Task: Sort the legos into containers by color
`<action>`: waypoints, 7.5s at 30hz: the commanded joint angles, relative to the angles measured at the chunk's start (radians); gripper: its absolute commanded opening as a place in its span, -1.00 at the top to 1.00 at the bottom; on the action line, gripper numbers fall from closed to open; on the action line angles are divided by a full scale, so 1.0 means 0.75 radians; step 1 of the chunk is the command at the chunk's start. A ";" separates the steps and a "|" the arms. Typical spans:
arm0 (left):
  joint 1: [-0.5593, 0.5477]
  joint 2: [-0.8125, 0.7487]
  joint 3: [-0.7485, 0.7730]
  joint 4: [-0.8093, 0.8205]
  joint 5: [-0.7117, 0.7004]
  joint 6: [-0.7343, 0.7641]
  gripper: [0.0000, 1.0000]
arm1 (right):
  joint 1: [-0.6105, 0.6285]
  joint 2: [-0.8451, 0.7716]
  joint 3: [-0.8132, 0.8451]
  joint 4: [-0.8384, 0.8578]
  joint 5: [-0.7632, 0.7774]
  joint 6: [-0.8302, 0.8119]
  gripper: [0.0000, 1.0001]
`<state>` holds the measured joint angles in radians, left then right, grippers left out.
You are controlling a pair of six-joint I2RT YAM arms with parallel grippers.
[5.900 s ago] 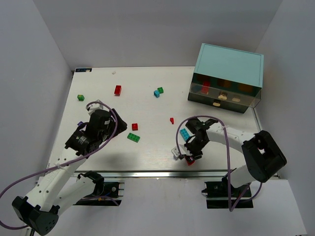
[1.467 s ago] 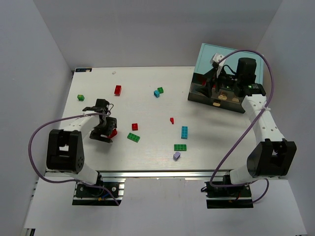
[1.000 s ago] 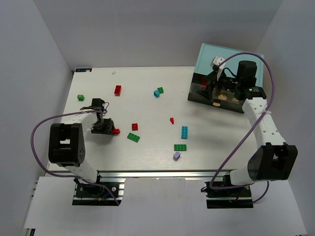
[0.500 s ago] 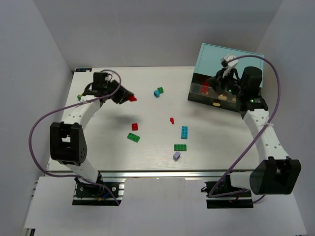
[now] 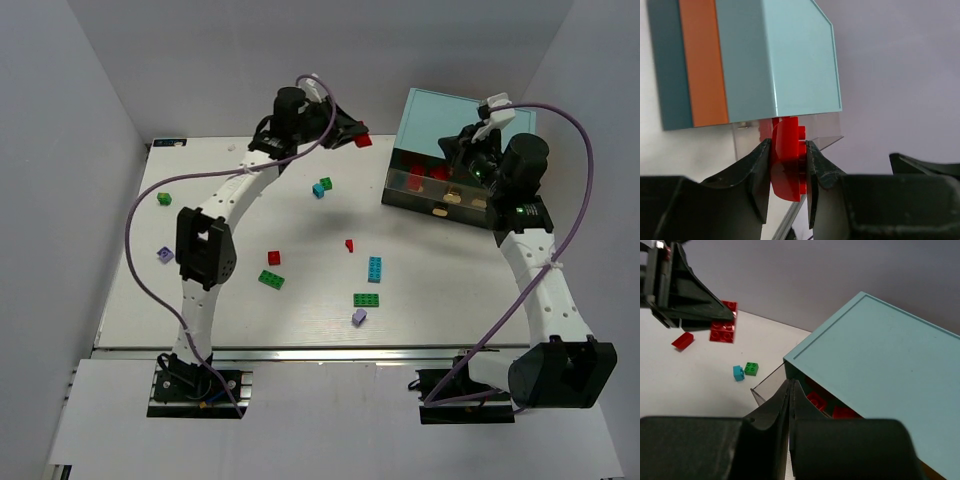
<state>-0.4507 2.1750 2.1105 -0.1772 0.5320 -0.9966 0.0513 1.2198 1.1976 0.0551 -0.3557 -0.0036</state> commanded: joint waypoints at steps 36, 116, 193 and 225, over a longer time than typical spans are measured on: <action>-0.272 0.252 0.195 0.257 -0.345 -0.046 0.15 | -0.052 -0.162 -0.163 0.127 0.059 0.070 0.45; 0.032 -1.749 -1.671 -0.719 -1.123 0.192 -0.96 | 0.766 1.133 0.455 -0.843 0.489 -0.099 0.47; 0.020 -0.354 -1.047 -0.725 -0.863 0.768 -0.20 | -0.005 0.235 0.399 -0.493 -0.585 -0.414 0.15; -0.123 0.035 0.264 0.025 -0.002 0.353 0.87 | -0.099 0.073 0.203 -0.217 -0.223 -0.040 1.00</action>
<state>-0.5243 2.1487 2.3066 -0.2565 0.4706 -0.6312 0.0002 1.3117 1.3579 -0.1543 -0.5430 -0.0547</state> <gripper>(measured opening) 0.462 0.017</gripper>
